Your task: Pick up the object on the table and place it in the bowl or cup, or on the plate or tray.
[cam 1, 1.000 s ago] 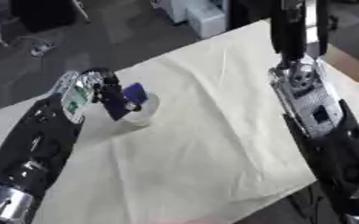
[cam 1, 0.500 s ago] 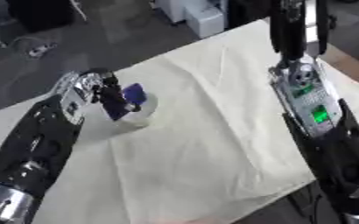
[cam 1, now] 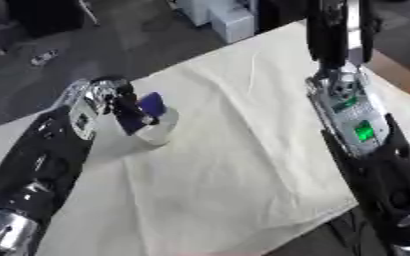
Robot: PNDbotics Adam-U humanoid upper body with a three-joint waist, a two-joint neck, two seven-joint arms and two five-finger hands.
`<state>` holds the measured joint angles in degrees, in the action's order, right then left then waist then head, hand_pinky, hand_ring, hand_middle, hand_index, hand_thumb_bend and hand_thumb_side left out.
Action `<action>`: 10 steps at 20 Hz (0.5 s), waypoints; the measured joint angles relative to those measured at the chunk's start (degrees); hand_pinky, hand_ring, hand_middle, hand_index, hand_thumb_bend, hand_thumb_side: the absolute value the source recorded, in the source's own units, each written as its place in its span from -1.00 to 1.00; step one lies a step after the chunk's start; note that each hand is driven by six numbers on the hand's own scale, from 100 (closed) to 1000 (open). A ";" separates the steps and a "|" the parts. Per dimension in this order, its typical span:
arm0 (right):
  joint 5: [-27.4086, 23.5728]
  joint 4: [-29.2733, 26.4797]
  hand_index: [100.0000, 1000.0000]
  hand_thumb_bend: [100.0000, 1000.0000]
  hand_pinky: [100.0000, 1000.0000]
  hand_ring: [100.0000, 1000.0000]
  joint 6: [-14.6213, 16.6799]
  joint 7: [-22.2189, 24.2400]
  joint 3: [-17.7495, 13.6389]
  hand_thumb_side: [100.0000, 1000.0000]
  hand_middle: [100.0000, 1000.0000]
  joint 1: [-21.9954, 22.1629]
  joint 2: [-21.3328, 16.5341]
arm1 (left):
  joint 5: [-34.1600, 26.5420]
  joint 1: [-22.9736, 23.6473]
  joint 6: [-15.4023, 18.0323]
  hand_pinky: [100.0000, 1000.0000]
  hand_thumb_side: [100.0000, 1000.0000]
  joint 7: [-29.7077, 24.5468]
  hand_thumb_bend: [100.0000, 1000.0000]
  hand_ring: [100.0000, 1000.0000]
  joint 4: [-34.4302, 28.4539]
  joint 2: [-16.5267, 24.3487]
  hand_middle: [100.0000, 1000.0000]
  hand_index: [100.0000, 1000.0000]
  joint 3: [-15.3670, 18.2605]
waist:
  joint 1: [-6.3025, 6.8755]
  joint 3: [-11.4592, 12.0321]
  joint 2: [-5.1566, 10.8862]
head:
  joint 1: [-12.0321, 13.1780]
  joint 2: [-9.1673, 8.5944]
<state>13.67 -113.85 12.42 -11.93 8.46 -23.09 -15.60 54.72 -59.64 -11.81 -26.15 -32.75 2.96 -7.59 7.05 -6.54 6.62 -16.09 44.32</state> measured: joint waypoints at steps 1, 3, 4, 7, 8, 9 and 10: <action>0.00 0.00 0.26 -1.00 -0.07 -0.02 -0.05 0.06 0.00 0.77 0.01 0.00 0.01 | 0.19 -0.13 0.01 -1.00 -0.60 0.24 -0.02 -0.68 0.00 0.00 -0.56 -0.50 0.08 | 0.04 -0.03 -0.02 | 0.00 0.00; 0.00 0.00 0.26 -1.00 -0.07 -0.02 -0.08 0.12 0.01 0.77 0.01 0.00 0.01 | 0.38 -0.46 0.07 -1.00 -0.60 0.69 -0.02 -0.68 0.00 0.00 -0.56 -0.50 0.31 | 0.07 -0.06 -0.04 | -0.01 0.00; 0.00 0.00 0.26 -1.00 -0.07 -0.02 -0.10 0.14 0.01 0.77 0.01 -0.01 0.01 | 0.54 -0.46 0.11 -1.00 -0.60 0.95 -0.03 -0.67 0.00 0.00 -0.56 -0.50 0.34 | 0.07 -0.07 -0.04 | -0.01 0.00; 0.00 0.00 0.26 -1.00 -0.07 -0.01 -0.25 0.40 0.03 0.77 0.01 -0.14 0.03 | 1.17 -0.50 0.05 -1.00 -0.60 1.88 -0.02 -0.67 0.03 0.00 -0.56 -0.51 0.52 | 0.08 -0.10 -0.16 | -0.01 0.00; 0.00 0.00 0.26 -1.00 -0.07 -0.02 -0.24 0.47 0.03 0.77 0.01 -0.21 0.03 | 1.30 -0.57 0.04 -1.00 -0.60 2.15 -0.02 -0.67 0.13 0.00 -0.56 -0.51 0.63 | 0.08 -0.11 -0.17 | -0.01 0.00; 0.00 0.00 0.26 -1.00 -0.07 -0.02 -0.24 0.52 0.04 0.77 0.01 -0.21 0.03 | 1.43 -0.70 0.04 -1.00 -0.59 2.37 -0.02 -0.67 0.29 0.00 -0.56 -0.50 0.66 | 0.08 -0.13 -0.17 | -0.01 0.00; 0.00 0.00 0.26 -1.00 -0.07 -0.02 -0.27 0.61 0.04 0.77 0.01 -0.22 0.04 | 1.52 -0.83 0.06 -1.00 -0.59 2.60 -0.02 -0.67 0.38 0.00 -0.56 -0.50 0.68 | 0.08 -0.19 -0.17 | -0.01 0.00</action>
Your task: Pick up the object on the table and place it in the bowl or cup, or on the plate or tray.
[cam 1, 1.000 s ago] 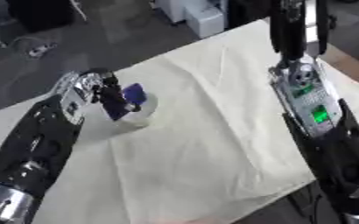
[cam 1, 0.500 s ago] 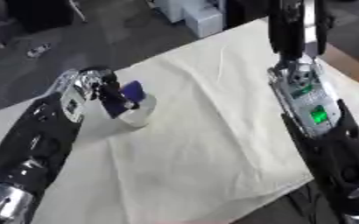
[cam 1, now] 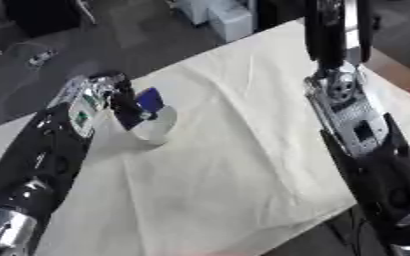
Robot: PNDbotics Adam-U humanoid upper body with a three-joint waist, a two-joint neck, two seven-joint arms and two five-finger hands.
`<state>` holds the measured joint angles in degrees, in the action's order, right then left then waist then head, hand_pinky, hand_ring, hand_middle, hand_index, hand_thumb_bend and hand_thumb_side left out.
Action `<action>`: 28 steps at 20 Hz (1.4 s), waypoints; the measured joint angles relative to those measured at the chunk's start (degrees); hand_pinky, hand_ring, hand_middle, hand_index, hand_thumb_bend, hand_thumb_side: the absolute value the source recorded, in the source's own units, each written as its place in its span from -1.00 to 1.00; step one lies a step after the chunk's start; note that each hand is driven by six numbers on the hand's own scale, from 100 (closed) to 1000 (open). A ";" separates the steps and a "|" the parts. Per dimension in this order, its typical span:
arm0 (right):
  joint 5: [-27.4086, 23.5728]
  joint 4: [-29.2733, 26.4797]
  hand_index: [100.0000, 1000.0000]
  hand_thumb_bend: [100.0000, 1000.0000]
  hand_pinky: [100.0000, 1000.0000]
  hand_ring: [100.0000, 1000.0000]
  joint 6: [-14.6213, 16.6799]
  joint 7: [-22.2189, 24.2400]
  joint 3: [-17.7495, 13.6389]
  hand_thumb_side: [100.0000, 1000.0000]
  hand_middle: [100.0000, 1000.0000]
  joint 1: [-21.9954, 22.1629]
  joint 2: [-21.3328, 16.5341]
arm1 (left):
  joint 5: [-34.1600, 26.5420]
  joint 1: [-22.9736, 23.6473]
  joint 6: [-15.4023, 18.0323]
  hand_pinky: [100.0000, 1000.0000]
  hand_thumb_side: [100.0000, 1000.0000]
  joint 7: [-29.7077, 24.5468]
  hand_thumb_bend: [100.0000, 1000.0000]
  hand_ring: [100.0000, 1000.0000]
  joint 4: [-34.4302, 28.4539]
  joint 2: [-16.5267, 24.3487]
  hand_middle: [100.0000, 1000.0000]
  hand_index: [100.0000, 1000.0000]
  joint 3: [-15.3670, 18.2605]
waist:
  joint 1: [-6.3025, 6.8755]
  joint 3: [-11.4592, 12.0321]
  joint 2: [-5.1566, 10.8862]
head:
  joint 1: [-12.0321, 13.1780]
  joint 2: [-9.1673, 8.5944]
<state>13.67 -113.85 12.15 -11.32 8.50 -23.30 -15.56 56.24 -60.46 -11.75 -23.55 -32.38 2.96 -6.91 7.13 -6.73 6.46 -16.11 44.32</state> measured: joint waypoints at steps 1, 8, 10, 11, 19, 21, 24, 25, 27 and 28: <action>0.00 0.00 0.26 -1.00 -0.07 -0.02 -0.02 0.08 0.01 0.77 0.00 0.00 0.01 | 0.05 -0.05 0.01 -1.00 -0.59 0.19 -0.02 -0.67 0.01 0.00 -0.56 -0.50 0.04 | 0.00 -0.11 0.00 | 0.00 0.00; -0.04 0.00 0.26 -1.00 -0.07 -0.02 -0.04 0.30 0.33 0.77 0.00 -0.83 0.50 | 0.15 0.01 0.66 -1.00 -0.58 2.21 -0.02 -0.67 0.93 -0.56 -0.56 -0.50 0.67 | 0.06 -0.74 -0.18 | 0.01 0.00; -0.06 0.00 0.26 -1.00 -0.07 -0.02 0.05 0.40 0.33 0.77 0.00 -1.12 0.52 | 0.17 0.15 1.09 -1.00 -0.58 3.01 -0.02 -0.67 1.07 -0.76 -0.56 -0.50 0.69 | 0.15 -0.93 -0.34 | 0.03 0.00; -0.08 0.00 0.26 -1.00 -0.07 -0.02 0.10 0.47 0.34 0.77 0.00 -1.28 0.53 | 0.20 0.35 1.33 -1.00 -0.58 3.50 -0.02 -0.67 1.16 -0.96 -0.56 -0.50 0.69 | 0.16 -0.95 -0.48 | 0.04 0.00; -0.44 0.00 0.26 -1.00 -0.07 -0.02 0.14 0.99 0.67 0.77 0.00 -1.51 0.95 | 1.20 0.77 2.16 -1.00 -0.50 6.85 -0.12 -0.65 2.40 -1.04 -0.56 -0.49 1.25 | 0.19 -1.24 -0.86 | 0.53 0.00; -0.46 0.00 0.26 -1.00 -0.07 -0.02 0.16 1.02 0.67 0.77 0.00 -1.56 0.95 | 1.82 0.81 1.97 -0.84 -0.23 7.68 0.48 -0.26 2.45 -1.04 -0.16 -0.12 1.39 | 0.19 -1.22 -0.86 | 0.53 0.00; -0.47 0.00 0.26 -1.00 -0.07 -0.02 0.11 1.07 0.67 0.77 0.00 -1.56 0.95 | 2.79 0.92 1.83 -0.55 -0.03 7.89 0.83 0.08 2.80 -1.04 0.28 0.23 1.38 | 0.19 -1.11 -0.86 | 0.53 0.00; -0.48 0.00 0.26 -1.00 -0.07 -0.02 0.06 1.13 0.67 0.77 0.00 -1.56 0.95 | 3.19 0.92 1.96 -0.32 0.06 7.67 0.92 0.29 2.86 -1.04 0.51 0.38 1.37 | 0.19 -1.05 -0.86 | 0.53 0.00; -0.48 0.00 0.26 -1.00 -0.07 -0.02 -0.04 1.22 0.67 0.77 0.00 -1.56 0.95 | 3.80 0.92 2.30 -0.04 0.13 6.91 0.94 0.45 3.06 -1.04 0.66 0.48 1.36 | 0.19 -0.97 -0.84 | 0.53 0.00; -0.48 0.00 0.26 -1.00 -0.07 -0.02 -0.05 1.23 0.67 0.77 0.00 -1.56 0.95 | 4.06 0.92 2.42 -0.01 0.14 6.47 0.95 0.47 3.11 -1.04 0.68 0.49 1.36 | 0.19 -0.92 -0.84 | 0.53 0.00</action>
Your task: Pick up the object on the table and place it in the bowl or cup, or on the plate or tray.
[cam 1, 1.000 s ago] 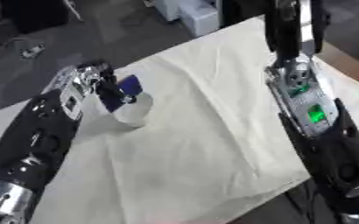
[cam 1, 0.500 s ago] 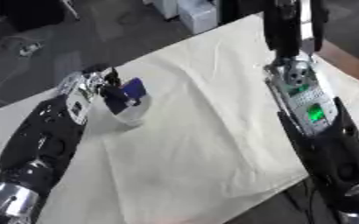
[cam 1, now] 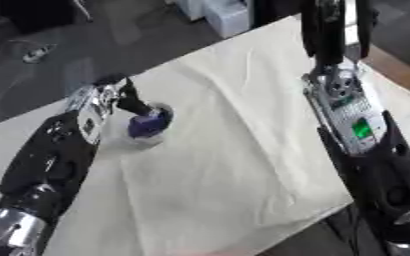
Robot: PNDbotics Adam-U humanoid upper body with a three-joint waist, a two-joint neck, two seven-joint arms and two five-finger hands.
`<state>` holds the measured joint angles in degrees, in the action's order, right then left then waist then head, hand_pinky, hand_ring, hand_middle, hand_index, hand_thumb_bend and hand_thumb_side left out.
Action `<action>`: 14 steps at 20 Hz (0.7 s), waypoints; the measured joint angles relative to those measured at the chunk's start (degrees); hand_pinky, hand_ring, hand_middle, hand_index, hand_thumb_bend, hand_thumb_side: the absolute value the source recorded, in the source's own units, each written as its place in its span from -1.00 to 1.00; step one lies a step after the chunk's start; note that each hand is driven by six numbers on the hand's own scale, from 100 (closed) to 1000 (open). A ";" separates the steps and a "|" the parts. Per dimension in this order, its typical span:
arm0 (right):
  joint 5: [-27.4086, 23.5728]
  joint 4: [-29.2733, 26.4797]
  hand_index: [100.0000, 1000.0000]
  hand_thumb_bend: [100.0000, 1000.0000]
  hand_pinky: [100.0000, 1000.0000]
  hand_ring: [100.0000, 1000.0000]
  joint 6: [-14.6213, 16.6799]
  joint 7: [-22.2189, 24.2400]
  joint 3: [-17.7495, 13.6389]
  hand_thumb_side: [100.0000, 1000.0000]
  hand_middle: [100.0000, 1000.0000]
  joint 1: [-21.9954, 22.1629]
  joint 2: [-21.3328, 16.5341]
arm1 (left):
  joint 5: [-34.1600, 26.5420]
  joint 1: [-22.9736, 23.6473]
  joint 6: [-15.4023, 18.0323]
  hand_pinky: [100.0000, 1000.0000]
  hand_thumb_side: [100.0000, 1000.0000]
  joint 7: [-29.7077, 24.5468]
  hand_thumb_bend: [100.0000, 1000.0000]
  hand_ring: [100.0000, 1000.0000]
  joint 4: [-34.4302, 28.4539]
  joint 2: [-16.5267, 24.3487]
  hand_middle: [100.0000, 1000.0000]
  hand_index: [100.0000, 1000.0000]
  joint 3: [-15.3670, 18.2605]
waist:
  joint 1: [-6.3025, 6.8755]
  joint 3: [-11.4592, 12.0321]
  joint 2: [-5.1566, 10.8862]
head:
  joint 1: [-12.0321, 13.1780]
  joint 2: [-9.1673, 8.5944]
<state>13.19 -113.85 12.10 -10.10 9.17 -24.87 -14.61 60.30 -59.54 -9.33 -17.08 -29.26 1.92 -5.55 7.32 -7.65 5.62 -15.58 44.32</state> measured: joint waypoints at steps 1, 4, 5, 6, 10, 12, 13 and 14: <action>0.00 0.00 0.26 -1.00 -0.07 -0.02 0.00 0.00 0.00 0.77 0.00 0.00 0.00 | 0.29 0.00 0.10 0.06 0.17 -0.41 0.94 0.48 0.00 0.00 0.71 0.51 0.00 | 0.00 0.01 0.01 | 0.00 0.00; 0.00 0.00 0.26 -1.00 -0.07 -0.02 0.00 0.00 0.00 0.77 0.00 0.01 0.00 | 0.67 0.03 0.68 0.08 0.22 -0.76 0.91 0.50 -0.73 0.00 0.74 0.52 -0.01 | 0.00 0.30 0.08 | -0.01 0.00; 0.00 0.00 0.26 -1.00 -0.07 -0.02 0.00 0.00 0.00 0.77 0.00 0.02 0.00 | 0.60 0.10 0.96 0.01 0.29 -0.62 0.80 0.47 -1.32 0.02 0.75 0.54 -0.02 | 0.01 0.44 0.16 | -0.02 0.00; 0.00 0.00 0.26 -1.00 -0.07 -0.02 0.00 0.00 -0.01 0.77 0.00 0.06 -0.01 | 0.20 0.32 1.32 0.02 0.28 -0.25 0.81 0.47 -2.23 0.04 0.75 0.54 -0.07 | 0.01 0.63 0.26 | -0.02 0.00; 0.04 0.00 0.26 -1.00 -0.07 -0.02 -0.03 -0.02 -0.03 0.78 0.00 0.39 -0.10 | -3.13 2.06 2.64 0.02 0.33 1.34 0.74 0.47 -8.22 1.67 0.76 0.54 -1.46 | 0.12 1.62 0.42 | -0.06 -0.06; 0.09 0.00 0.26 -1.00 -0.07 -0.02 -0.11 -0.09 -0.10 0.78 0.00 0.79 -0.47 | -5.51 2.93 3.13 0.04 0.34 1.73 0.73 0.46 -11.73 3.43 0.76 0.52 -2.48 | 0.13 2.35 0.62 | -0.05 -0.58; 0.17 0.00 0.26 -1.00 -0.07 -0.02 -0.17 -0.15 -0.23 0.78 0.00 0.97 -0.62 | -6.67 3.31 3.37 0.04 0.34 1.94 0.72 0.45 -13.50 4.41 0.75 0.51 -3.01 | 0.13 2.66 0.72 | -0.05 -0.95; 0.29 -0.01 0.26 -1.00 -0.07 -0.02 -0.25 -0.23 -0.37 0.78 0.00 1.19 -0.81 | -8.01 3.68 3.65 0.04 0.34 2.22 0.71 0.44 -15.55 5.41 0.75 0.50 -3.56 | 0.13 3.00 0.75 | -0.05 -1.48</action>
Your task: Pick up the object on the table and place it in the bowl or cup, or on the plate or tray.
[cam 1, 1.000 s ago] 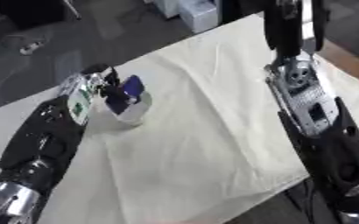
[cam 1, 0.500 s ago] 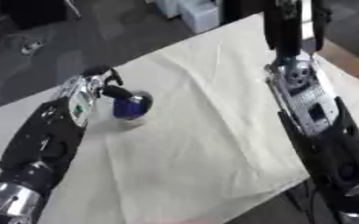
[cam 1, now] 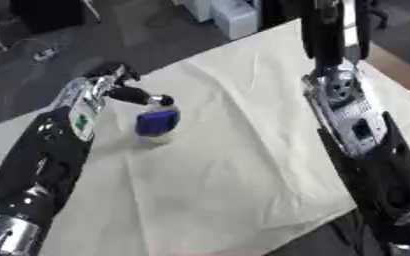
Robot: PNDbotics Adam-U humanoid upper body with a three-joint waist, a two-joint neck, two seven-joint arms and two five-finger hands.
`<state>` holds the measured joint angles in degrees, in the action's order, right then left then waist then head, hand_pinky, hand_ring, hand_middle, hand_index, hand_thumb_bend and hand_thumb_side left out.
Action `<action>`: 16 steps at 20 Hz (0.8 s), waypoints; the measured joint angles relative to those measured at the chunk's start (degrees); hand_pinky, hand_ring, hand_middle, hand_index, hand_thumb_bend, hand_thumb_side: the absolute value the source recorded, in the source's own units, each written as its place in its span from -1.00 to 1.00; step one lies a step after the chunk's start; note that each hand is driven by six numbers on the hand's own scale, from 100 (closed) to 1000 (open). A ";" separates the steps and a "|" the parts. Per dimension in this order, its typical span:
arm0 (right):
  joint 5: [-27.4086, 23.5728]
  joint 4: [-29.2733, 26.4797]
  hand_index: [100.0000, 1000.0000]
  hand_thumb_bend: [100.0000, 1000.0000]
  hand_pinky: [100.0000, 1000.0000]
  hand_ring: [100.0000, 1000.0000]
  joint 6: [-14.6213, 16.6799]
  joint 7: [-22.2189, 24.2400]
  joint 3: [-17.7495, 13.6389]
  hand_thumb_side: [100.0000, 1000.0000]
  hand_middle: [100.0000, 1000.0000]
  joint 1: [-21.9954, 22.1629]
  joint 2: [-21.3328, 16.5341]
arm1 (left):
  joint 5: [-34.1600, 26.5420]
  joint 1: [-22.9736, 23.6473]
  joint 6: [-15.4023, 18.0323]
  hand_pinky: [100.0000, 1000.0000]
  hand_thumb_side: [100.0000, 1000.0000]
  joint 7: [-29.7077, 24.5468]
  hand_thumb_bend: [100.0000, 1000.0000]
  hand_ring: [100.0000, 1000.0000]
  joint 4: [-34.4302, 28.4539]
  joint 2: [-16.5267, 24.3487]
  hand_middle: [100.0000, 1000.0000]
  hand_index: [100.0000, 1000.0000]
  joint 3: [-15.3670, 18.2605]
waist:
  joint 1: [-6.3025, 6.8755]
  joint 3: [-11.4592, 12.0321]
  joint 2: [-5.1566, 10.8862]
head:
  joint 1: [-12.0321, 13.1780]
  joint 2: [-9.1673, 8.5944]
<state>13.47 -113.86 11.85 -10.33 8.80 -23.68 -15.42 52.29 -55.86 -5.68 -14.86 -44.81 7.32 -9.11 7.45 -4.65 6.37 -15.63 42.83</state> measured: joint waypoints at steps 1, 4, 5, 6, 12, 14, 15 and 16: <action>0.13 0.01 0.26 -1.00 -0.07 -0.02 -0.05 -0.05 -0.03 0.78 0.00 0.23 -0.29 | -1.35 0.51 0.25 0.04 0.32 0.30 0.68 0.44 -2.21 1.11 0.74 0.50 -0.49 | 0.01 0.38 0.00 | 0.01 -0.67; 0.39 0.01 0.26 -1.00 -0.07 -0.02 -0.23 -0.22 -0.26 0.78 0.00 0.76 -0.80 | -5.88 3.14 0.21 0.01 0.29 1.51 0.64 0.42 -10.29 4.72 0.73 0.49 -1.76 | 0.01 1.34 0.07 | 0.09 -3.42; 0.50 0.01 0.26 -1.00 -0.07 -0.02 -0.30 -0.29 -0.37 0.78 0.00 0.91 -0.89 | -7.58 4.59 -0.07 -0.05 0.26 2.25 0.60 0.37 -13.52 5.83 0.71 0.47 -1.93 | 0.01 1.62 0.13 | 0.10 -4.54; 0.66 0.01 0.26 -1.00 -0.07 -0.02 -0.36 -0.35 -0.42 0.78 0.00 1.10 -1.05 | -9.27 6.43 -0.43 -0.06 0.25 3.34 0.59 0.36 -17.03 6.96 0.70 0.46 -1.98 | -0.02 1.90 0.20 | 0.09 -5.91; 1.25 0.01 0.26 -1.00 -0.08 -0.02 -0.81 -0.85 -1.08 0.80 0.00 2.10 -1.62 | -17.53 21.59 -1.34 -0.24 0.21 16.40 0.46 0.13 -39.65 10.75 0.51 0.36 -0.21 | -1.24 3.97 0.24 | -1.20 -16.26; 1.45 0.00 0.26 -1.00 -0.08 -0.02 -0.92 -0.93 -1.08 0.81 0.00 2.29 -1.96 | -18.62 26.80 -0.32 -0.38 0.22 21.63 0.37 -0.16 -46.07 10.51 0.13 0.22 0.82 | -1.78 4.68 -0.06 | -0.96 -20.16; 1.55 0.00 0.25 -1.00 -0.08 -0.02 -0.94 -0.95 -1.07 0.80 0.00 2.60 -2.22 | -19.04 29.48 0.54 -0.50 0.22 23.94 0.34 -0.27 -48.72 9.80 0.05 0.20 1.20 | -2.08 5.11 -0.17 | -0.54 -21.93; 1.64 0.00 0.24 -1.00 -0.08 -0.03 -0.90 -0.97 -1.07 0.79 -0.01 2.77 -2.35 | -19.49 31.84 1.70 -0.51 0.20 25.78 0.33 -0.28 -50.96 9.04 0.04 0.19 1.47 | -2.41 5.52 -0.28 | 0.05 -23.68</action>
<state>15.11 -113.85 10.95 -11.29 7.73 -20.91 -17.77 32.80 -24.02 -3.98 10.92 -95.77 16.36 -7.64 5.04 0.88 6.09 -15.58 19.15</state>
